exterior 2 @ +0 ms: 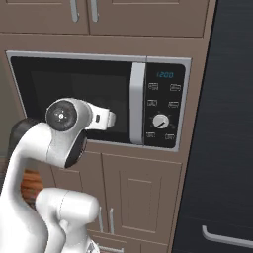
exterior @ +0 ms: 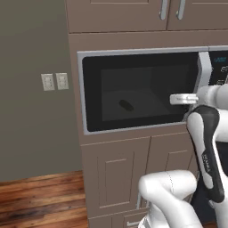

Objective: Open the microwave door.

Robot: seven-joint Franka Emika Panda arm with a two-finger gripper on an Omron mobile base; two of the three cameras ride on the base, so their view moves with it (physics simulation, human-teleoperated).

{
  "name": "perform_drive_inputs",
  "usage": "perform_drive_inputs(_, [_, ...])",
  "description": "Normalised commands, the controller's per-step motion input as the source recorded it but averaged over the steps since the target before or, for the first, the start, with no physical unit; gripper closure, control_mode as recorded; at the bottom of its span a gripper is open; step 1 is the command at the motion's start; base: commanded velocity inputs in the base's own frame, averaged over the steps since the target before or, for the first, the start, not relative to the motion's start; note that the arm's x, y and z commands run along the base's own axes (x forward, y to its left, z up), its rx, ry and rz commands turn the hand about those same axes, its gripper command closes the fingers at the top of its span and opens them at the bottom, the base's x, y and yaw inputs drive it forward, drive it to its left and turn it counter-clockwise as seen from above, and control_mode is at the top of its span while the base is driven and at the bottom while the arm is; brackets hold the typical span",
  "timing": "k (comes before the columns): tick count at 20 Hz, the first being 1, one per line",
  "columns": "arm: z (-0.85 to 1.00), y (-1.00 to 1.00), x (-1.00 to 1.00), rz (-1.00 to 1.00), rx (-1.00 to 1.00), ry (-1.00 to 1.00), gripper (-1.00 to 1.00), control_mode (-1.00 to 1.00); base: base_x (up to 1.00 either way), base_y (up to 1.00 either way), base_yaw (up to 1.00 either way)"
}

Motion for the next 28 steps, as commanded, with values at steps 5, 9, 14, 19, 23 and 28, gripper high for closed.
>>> perform_drive_inputs(5, [0.03, -1.0, -0.42, 0.0, 0.11, -0.62, -1.0, -1.0, 0.0, 0.0, 0.0])
perform_drive_inputs(9, [0.0, -0.96, -0.62, 0.0, 0.01, -0.62, -1.0, -1.0, 0.0, 0.0, 0.0])
perform_drive_inputs(14, [-0.02, -0.53, -0.03, -0.1, 0.0, -0.38, -1.0, -1.0, 0.0, 0.0, 0.0])
perform_drive_inputs(19, [-0.01, -0.11, 0.04, -0.02, 0.0, -0.06, -1.0, -1.0, 0.0, 0.0, 0.0])
perform_drive_inputs(23, [-0.07, 0.0, 0.44, 0.0, 0.0, 0.0, -1.0, -1.0, 0.0, 0.0, 0.0])
perform_drive_inputs(28, [0.0, 0.0, 0.33, 0.0, 0.0, 0.0, -1.0, -1.0, 0.0, 0.0, 0.0])
